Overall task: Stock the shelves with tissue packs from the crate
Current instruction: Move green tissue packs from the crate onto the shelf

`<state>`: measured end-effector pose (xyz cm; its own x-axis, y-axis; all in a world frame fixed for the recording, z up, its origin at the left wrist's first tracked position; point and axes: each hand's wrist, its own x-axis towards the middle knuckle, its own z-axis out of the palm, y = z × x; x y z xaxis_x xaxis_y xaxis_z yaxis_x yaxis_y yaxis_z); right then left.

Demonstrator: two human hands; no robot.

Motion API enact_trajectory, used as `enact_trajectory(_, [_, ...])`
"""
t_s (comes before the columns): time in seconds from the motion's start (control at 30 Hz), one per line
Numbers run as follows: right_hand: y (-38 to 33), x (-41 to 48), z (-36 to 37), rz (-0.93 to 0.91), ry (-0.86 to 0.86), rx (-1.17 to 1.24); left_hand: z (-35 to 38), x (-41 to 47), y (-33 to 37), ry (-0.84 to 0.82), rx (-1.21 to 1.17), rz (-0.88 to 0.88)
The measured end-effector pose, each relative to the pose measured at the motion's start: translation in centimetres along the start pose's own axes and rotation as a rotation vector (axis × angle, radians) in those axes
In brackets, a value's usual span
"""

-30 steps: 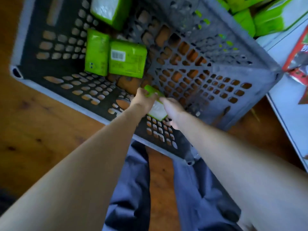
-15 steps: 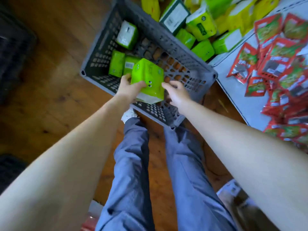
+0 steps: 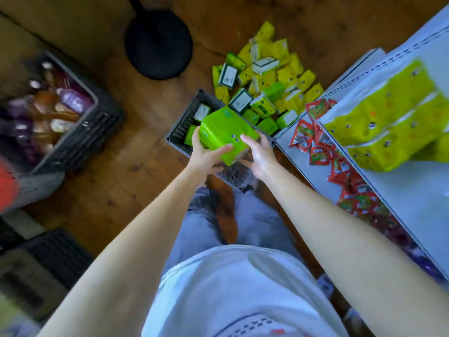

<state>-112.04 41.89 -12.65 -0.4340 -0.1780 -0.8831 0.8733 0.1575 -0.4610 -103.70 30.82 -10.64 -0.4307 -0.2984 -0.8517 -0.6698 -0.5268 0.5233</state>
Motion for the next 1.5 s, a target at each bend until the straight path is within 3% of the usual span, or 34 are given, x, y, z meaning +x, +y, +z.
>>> enact_trajectory(0.17, [-5.0,-3.7,-1.0,-0.235,0.082,-0.075,1.3,-3.3,4.6,0.052,-0.05,0.097])
enact_trajectory(0.3, [-9.8,-7.8,-1.8,-0.546,0.149,-0.212,3.8,-4.1,7.9,-0.012,0.013,0.168])
enact_trajectory(0.43, [-12.0,-10.6,-2.4,-0.705,0.063,-0.163,6.2,-4.2,10.9,-0.075,-0.027,0.215])
enact_trajectory(0.5, [-12.8,-11.3,-3.5,-0.81,0.065,-0.25,8.0,-4.3,12.4,-0.114,-0.006,0.286])
enact_trajectory(0.7, [-15.7,-13.7,-9.1,-1.041,0.247,-0.326,15.7,-8.6,17.4,-0.29,0.106,0.585])
enact_trajectory(0.97, [-19.5,-17.3,-18.0,-1.336,0.688,-0.289,26.8,-13.2,20.4,-0.504,0.376,0.846])
enact_trajectory(1.13, [-22.5,-18.7,-24.7,-1.369,0.826,-0.201,34.1,-14.4,21.9,-0.718,0.565,1.007])
enact_trajectory(1.23, [-25.2,-19.3,-28.0,-1.35,0.862,-0.209,37.7,-14.4,22.7,-0.764,0.636,1.098])
enact_trajectory(1.43, [-28.5,-18.2,-30.9,-1.184,0.782,-0.318,41.0,-12.8,23.9,-0.51,0.983,1.156])
enact_trajectory(1.5, [-28.9,-17.7,-31.3,-1.131,0.751,-0.352,41.4,-12.6,24.0,-0.502,0.995,1.162])
